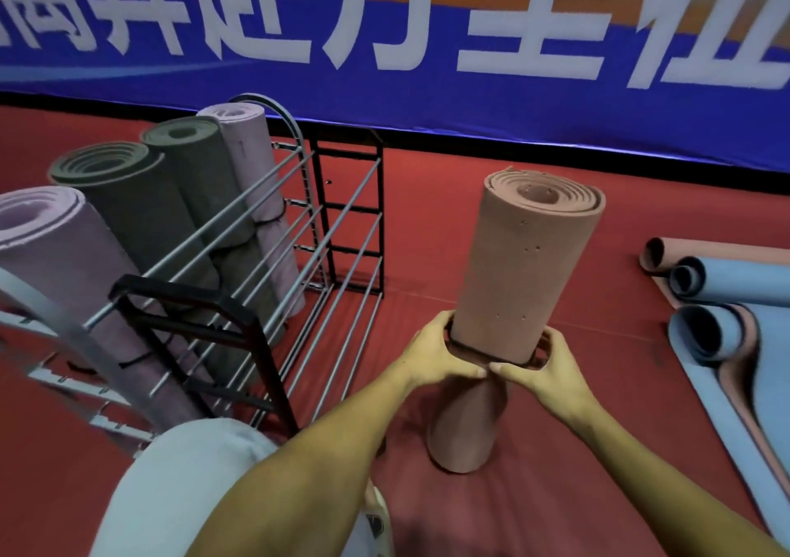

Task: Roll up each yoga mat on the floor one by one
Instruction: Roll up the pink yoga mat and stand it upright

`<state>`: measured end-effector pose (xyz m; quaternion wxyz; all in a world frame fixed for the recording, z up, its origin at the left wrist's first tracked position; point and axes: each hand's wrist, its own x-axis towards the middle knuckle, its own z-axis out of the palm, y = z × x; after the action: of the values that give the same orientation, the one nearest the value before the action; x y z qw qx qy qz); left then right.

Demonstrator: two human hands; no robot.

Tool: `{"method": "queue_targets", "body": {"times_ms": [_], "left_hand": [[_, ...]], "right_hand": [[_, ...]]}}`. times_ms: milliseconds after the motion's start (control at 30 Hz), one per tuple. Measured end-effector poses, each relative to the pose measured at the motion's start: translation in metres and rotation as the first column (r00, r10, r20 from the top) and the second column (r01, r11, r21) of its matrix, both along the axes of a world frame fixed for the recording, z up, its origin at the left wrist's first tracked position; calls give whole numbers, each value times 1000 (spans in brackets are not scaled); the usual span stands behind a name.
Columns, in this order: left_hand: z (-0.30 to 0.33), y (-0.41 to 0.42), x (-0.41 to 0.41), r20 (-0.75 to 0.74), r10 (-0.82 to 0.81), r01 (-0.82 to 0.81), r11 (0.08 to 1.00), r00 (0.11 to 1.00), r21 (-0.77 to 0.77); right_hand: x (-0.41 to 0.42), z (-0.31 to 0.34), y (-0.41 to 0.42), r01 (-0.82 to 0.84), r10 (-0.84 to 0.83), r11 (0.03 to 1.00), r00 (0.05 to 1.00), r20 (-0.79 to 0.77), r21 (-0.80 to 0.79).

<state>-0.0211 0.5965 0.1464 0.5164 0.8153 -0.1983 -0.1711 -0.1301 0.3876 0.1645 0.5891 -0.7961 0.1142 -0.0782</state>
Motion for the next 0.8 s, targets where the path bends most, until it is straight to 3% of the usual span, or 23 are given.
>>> {"method": "queue_targets", "body": {"times_ms": [300,500,800], "left_hand": [[98,-9,-5,249,141,-84,971,958,-225],[190,8,-16,480,204,-56,951,853,-305],[325,78,-19,641,348,-68,906,684,-418]], "right_hand": [[2,104,19,68,-68,998,955,289,12],[-9,184,40,129,-139,990,855,500,54],[18,312,101,107,-34,993,675,737,-52]]}}
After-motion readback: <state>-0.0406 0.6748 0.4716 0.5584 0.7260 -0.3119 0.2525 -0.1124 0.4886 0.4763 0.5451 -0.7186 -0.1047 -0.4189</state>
